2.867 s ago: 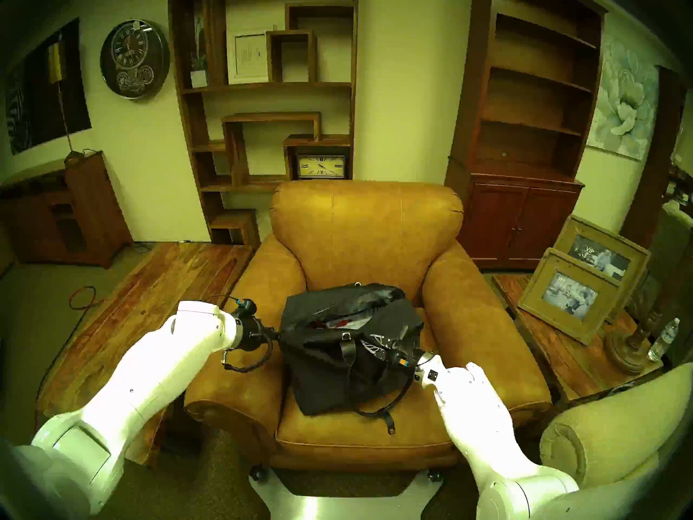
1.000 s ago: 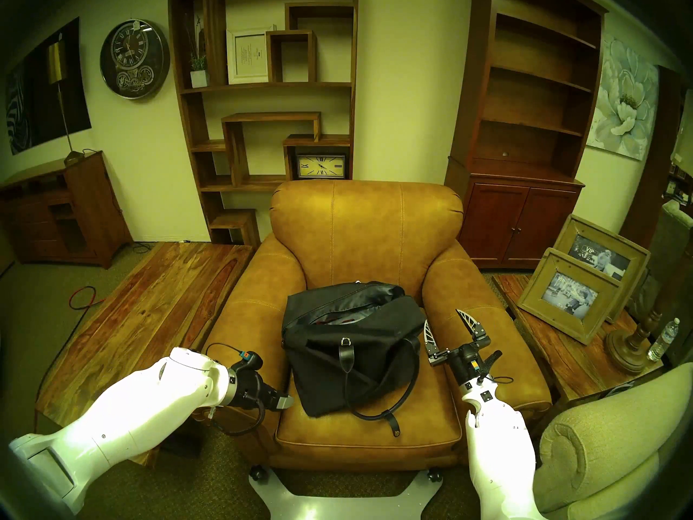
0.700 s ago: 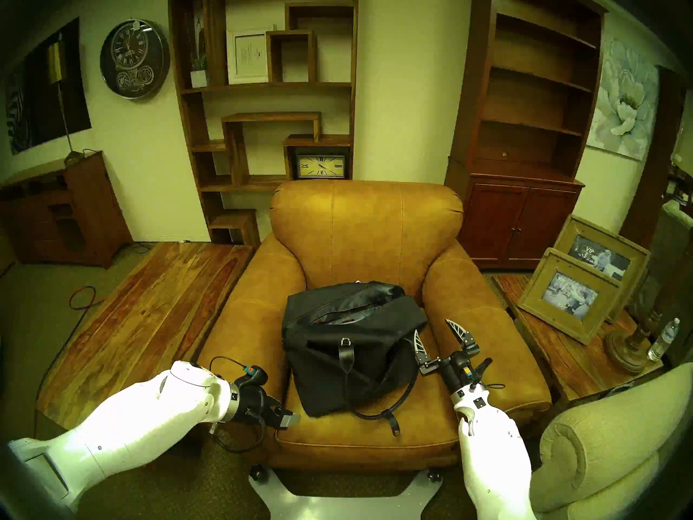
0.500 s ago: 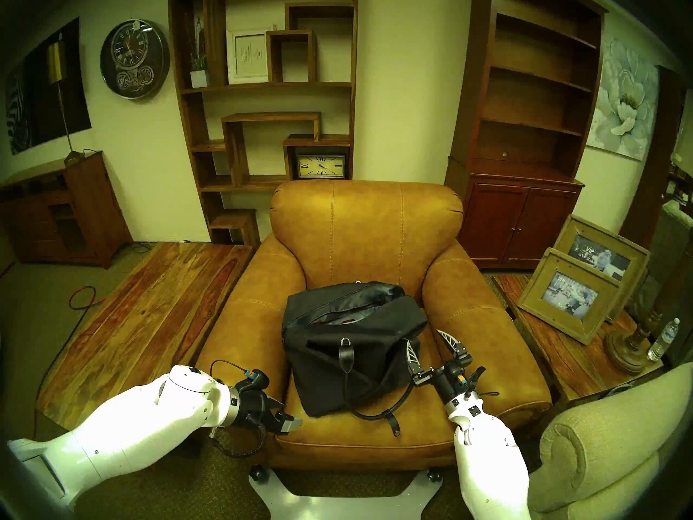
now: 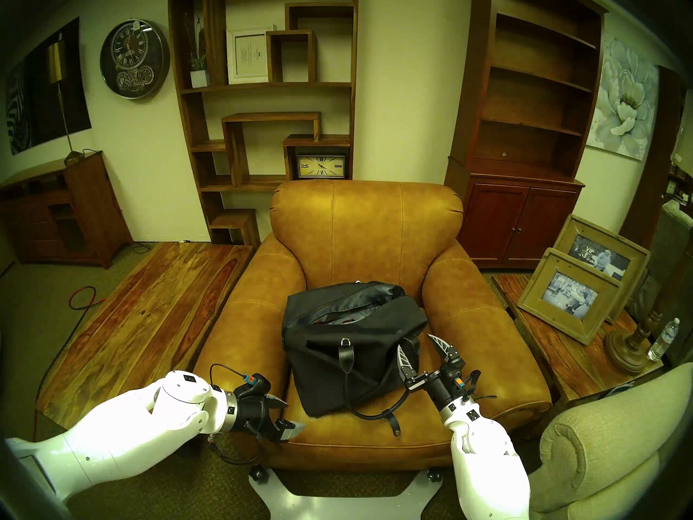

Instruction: Open a bag with a zipper

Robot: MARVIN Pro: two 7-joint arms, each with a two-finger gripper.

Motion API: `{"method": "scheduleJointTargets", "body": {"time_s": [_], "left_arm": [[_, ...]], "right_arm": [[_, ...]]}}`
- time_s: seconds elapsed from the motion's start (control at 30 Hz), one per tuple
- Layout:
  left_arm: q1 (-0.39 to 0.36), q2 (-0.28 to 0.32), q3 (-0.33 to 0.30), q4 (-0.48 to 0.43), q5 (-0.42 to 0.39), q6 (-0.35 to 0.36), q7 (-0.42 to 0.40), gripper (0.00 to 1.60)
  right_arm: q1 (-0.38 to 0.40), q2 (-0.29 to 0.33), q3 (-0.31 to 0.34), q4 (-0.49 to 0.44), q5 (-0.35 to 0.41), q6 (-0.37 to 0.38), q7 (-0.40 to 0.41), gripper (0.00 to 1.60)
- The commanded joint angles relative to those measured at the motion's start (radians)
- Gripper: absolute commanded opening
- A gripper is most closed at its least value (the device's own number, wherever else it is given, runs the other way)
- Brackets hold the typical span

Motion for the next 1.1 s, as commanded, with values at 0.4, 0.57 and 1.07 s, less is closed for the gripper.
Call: {"method": "scheduleJointTargets", "body": {"time_s": [0.4, 0.57, 1.07], "left_arm": [[0.070, 0.077, -0.053, -0.062, 0.035, -0.169, 0.002, 1.60], [0.074, 0.081, -0.065, -0.069, 0.063, -0.218, 0.021, 1.60], [0.133, 0.097, -0.088, -0.127, 0.112, -0.376, 0.075, 1.60]], "right_arm": [[-0.171, -0.035, -0.019, -0.252, 0.163, 0.107, 0.049, 1.60], [-0.209, -0.042, -0.023, -0.329, 0.202, 0.180, 0.085, 1.60], [-0.312, -0.015, -0.071, -0.510, 0.247, 0.470, 0.175, 1.60]]}}
